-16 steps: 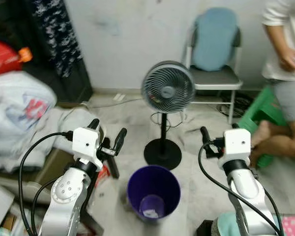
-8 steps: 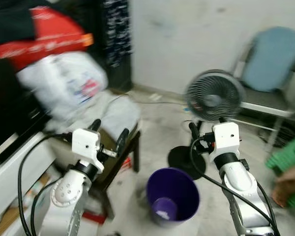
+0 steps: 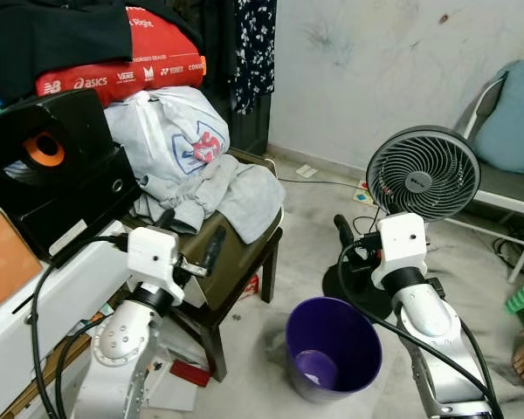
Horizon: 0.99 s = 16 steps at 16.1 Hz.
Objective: Clean up the room
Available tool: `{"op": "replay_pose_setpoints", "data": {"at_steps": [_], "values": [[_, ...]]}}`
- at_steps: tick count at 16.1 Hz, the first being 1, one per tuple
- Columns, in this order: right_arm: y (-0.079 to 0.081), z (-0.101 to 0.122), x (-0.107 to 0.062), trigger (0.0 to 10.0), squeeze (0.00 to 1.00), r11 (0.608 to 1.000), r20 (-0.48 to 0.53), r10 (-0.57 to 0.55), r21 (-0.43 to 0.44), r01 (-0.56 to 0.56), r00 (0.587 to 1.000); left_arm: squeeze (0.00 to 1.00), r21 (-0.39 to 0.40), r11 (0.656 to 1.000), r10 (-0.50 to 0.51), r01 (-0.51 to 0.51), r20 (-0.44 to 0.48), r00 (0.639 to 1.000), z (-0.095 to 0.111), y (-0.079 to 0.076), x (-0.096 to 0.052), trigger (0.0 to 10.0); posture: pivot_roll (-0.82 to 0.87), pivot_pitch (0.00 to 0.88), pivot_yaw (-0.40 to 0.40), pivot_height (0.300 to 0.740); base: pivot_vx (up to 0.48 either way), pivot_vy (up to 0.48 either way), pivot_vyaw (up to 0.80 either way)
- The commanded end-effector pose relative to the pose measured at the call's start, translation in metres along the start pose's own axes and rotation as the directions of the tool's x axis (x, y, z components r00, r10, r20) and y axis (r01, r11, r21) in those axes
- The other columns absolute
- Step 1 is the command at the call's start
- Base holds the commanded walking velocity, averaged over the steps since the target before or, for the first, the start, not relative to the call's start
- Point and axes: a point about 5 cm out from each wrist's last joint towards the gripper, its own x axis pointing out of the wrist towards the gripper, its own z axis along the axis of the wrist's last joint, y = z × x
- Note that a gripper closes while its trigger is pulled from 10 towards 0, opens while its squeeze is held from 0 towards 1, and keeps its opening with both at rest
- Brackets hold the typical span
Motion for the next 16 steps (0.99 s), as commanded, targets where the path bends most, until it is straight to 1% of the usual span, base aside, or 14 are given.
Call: {"op": "replay_pose_setpoints", "data": {"at_steps": [1,6,7,11,13,16], "values": [[-0.0008,0.0021,0.0027,10.0,0.00,1.000,0.004,0.002,0.004,-0.002,1.000,0.00,0.011,1.000,0.001,-0.001,-0.003,1.000,-0.0002,0.0000,0.0017,10.0,-0.03,0.000,-0.025,0.740,0.000,0.000,0.00],[-0.0003,0.0041,0.0068,10.0,0.00,1.000,0.012,0.000,0.016,-0.001,1.000,0.00,0.011,1.000,0.001,-0.001,0.003,1.000,0.0011,0.0002,0.0057,10.0,-0.04,0.000,-0.025,0.740,0.000,0.000,0.00],[0.0000,0.0044,0.0072,10.0,0.00,1.000,0.013,0.002,0.003,-0.002,1.000,0.00,0.014,1.000,0.000,0.000,0.003,1.000,0.0013,-0.0001,0.0060,10.0,-0.04,0.000,-0.025,0.740,0.000,0.000,0.00],[0.0034,0.0048,0.0086,10.0,0.00,1.000,0.015,0.011,0.006,-0.011,1.000,0.00,0.006,1.000,0.005,-0.005,0.006,1.000,0.0017,0.0004,0.0073,10.0,-0.04,0.000,-0.023,0.740,0.000,0.000,0.00],[0.0039,0.0052,0.0096,10.0,0.00,1.000,0.018,0.016,0.002,-0.016,1.000,0.00,0.015,1.000,-0.002,0.002,0.004,1.000,0.0018,-0.0006,0.0077,10.0,-0.04,0.000,-0.022,0.740,0.000,0.000,0.00],[0.0049,0.0054,0.0100,10.0,0.00,1.000,0.020,0.018,0.000,-0.018,1.000,0.00,0.013,1.000,-0.008,0.008,0.004,1.000,0.0019,-0.0015,0.0084,10.0,-0.04,0.000,-0.022,0.740,0.000,0.000,0.80]]}}
